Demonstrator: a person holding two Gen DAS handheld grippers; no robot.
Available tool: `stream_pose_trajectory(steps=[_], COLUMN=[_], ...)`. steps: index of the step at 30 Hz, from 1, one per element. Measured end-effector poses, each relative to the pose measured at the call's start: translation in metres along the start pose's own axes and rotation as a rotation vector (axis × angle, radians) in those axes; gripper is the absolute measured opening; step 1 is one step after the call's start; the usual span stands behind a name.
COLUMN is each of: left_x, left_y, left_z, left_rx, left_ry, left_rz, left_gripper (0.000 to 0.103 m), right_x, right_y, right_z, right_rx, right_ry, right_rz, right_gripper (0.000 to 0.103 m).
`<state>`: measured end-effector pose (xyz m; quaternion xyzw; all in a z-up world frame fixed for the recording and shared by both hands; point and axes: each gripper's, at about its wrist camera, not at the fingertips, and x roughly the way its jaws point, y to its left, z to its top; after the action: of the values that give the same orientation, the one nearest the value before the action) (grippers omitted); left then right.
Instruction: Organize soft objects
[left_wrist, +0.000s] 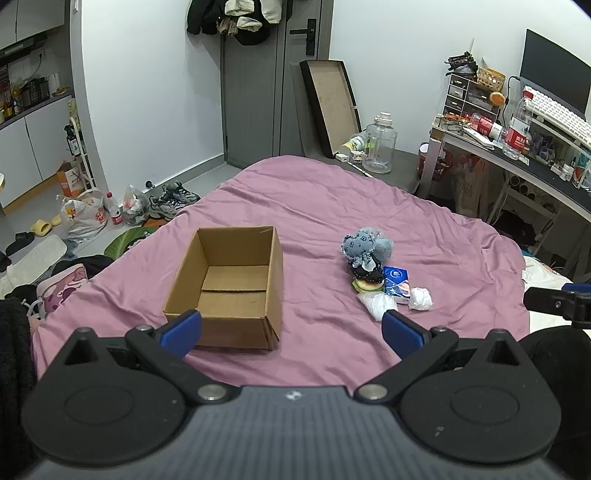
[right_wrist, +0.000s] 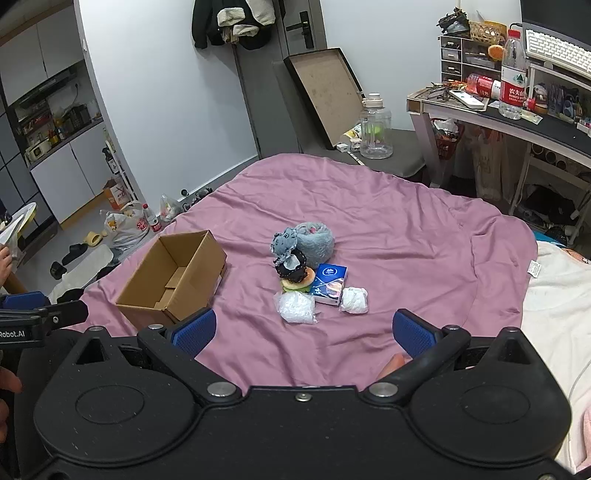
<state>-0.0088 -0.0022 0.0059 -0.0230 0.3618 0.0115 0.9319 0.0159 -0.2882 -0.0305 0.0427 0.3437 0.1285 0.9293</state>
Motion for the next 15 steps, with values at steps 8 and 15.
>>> stream_pose_trajectory(steps=[8,15], left_x=[-0.0012,-0.0014], left_y=[-0.0003,-0.0007], left_z=[0.0004,0.0010], left_rx=[-0.005,-0.006], left_ry=[0.000,-0.001], left_rz=[0.001,0.000], left_gripper=[0.103,0.103], right_x=[0.0004,-0.0005], right_y=[0.0012,0.0003], right_z=[0.0014,0.0016], right_rx=[-0.001,-0.002], right_ry=[0.003,0.002], right_rz=[-0.007,-0.004], right_gripper=[0.103,0.103])
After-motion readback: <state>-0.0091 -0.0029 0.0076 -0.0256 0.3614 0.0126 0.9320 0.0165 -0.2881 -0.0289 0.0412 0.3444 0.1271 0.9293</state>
